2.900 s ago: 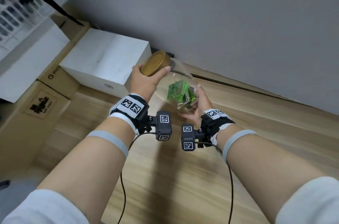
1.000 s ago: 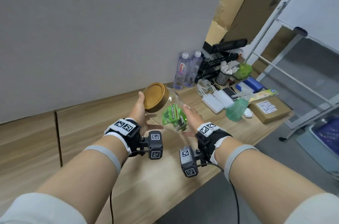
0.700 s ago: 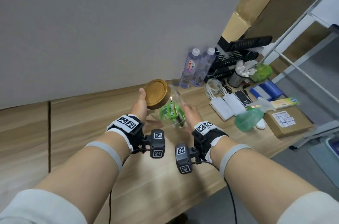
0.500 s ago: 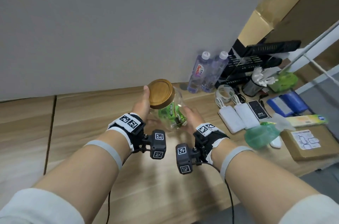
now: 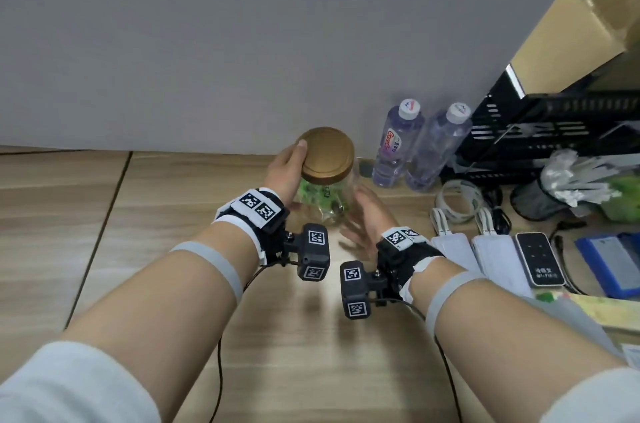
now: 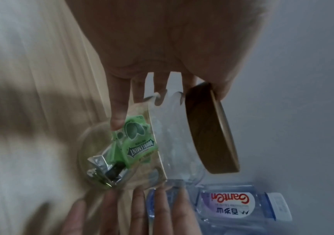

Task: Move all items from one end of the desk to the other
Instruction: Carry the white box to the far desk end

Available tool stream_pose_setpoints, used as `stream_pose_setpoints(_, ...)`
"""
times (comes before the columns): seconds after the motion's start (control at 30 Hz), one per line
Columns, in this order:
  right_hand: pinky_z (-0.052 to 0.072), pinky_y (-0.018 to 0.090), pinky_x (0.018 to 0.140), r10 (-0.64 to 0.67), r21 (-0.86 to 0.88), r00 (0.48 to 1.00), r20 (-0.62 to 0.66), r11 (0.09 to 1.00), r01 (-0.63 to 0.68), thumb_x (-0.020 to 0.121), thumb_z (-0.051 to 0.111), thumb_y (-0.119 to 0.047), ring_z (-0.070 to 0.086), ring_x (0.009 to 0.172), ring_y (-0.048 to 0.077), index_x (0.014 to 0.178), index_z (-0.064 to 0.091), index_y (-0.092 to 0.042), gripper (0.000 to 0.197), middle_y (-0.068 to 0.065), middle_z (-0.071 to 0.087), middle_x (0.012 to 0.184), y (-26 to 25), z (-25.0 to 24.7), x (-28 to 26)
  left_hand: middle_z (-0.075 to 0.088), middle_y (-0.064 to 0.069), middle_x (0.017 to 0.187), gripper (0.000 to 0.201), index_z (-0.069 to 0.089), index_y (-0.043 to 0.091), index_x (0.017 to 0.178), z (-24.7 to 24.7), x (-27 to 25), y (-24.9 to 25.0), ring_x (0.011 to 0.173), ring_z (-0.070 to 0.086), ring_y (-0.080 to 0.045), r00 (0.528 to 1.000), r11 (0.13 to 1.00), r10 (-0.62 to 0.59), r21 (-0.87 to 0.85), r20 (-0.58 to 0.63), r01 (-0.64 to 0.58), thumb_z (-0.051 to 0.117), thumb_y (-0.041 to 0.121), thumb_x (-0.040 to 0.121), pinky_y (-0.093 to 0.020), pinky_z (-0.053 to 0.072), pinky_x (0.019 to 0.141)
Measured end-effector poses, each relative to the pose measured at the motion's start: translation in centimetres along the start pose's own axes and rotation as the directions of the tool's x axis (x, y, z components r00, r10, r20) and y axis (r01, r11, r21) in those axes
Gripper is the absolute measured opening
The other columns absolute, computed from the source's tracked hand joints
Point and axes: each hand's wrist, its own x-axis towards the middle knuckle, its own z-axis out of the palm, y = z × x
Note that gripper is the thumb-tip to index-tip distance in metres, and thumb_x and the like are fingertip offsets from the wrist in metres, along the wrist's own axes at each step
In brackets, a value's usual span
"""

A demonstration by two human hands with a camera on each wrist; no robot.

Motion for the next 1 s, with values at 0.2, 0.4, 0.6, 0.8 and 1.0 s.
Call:
stream_pose_setpoints(0.2, 0.052, 0.052, 0.097, -0.083, 0.110, 0.995, -0.055, 0.990, 0.089, 0.098, 0.057, -0.029, 0.067, 0.108, 0.026, 0.127, 0.054, -0.028, 0.029, 0.004, 0.066, 0.123, -1.6, -0.6, 1.6, 0.048, 0.002, 0.144, 0.063, 0.048, 0.036, 0.144, 1.9, 1.0, 0.2, 0.130, 0.044, -0.025, 0.994, 0.972, -0.080, -0.214, 0.069, 0.093, 0.067, 0.052, 0.086, -0.058, 0.056, 0.090)
stream_pose_setpoints(0.4, 0.055, 0.048, 0.094, -0.084, -0.024, 0.989, -0.121, 0.996, 0.081, 0.096, 0.056, -0.029, 0.063, 0.106, 0.026, 0.128, 0.050, -0.023, 0.033, 0.013, 0.060, 0.122, 0.2, -0.4, 2.0, 0.041, 0.002, 0.154, 0.065, 0.043, 0.029, 0.148, 2.1, 0.0, -1.2, 0.128, 0.040, -0.017, 0.990, 0.925, -0.082, -0.360, 0.116, 0.119, 0.070, 0.039, 0.090, -0.049, 0.056, 0.095)
stream_pose_setpoints(0.6, 0.052, 0.059, 0.084, -0.015, -0.118, 0.999, -0.050, 0.993, 0.009, 0.101, 0.046, -0.027, 0.061, 0.083, 0.033, 0.117, 0.053, -0.011, 0.024, 0.020, 0.067, 0.108, 2.1, 4.4, 0.3, 0.049, -0.001, 0.149, 0.037, 0.055, 0.032, 0.130, -5.3, -3.2, -2.7, 0.139, 0.042, -0.022, 0.994, 0.923, -0.105, -0.366, 0.043, 0.114, 0.064, 0.039, 0.094, -0.037, 0.057, 0.086)
stream_pose_setpoints(0.8, 0.048, 0.033, 0.063, -0.048, -0.216, 0.987, 0.155, 0.973, 0.081, 0.098, 0.051, -0.019, 0.065, 0.070, 0.023, 0.121, 0.057, -0.007, 0.026, 0.008, 0.060, 0.084, 4.4, 15.8, -3.7, 0.059, -0.003, 0.137, 0.044, 0.052, 0.018, 0.141, -18.1, -8.5, -6.0, 0.127, 0.053, -0.018, 0.986, 0.914, -0.105, -0.404, -0.132, 0.044, 0.057, 0.033, 0.099, -0.037, 0.054, 0.092)
stream_pose_setpoints(1.0, 0.049, 0.032, 0.062, -0.025, -0.285, 0.937, 0.350, 0.949, 0.132, 0.099, 0.053, -0.016, 0.059, 0.065, 0.023, 0.112, 0.055, -0.008, 0.016, 0.009, 0.057, 0.080, 9.5, 30.0, -10.7, 0.067, -0.005, 0.124, 0.038, 0.059, 0.013, 0.134, -34.0, -16.3, -9.5, 0.121, 0.059, -0.019, 0.938, 0.879, -0.087, -0.469, -0.336, -0.087, 0.057, 0.028, 0.099, -0.044, 0.052, 0.099)
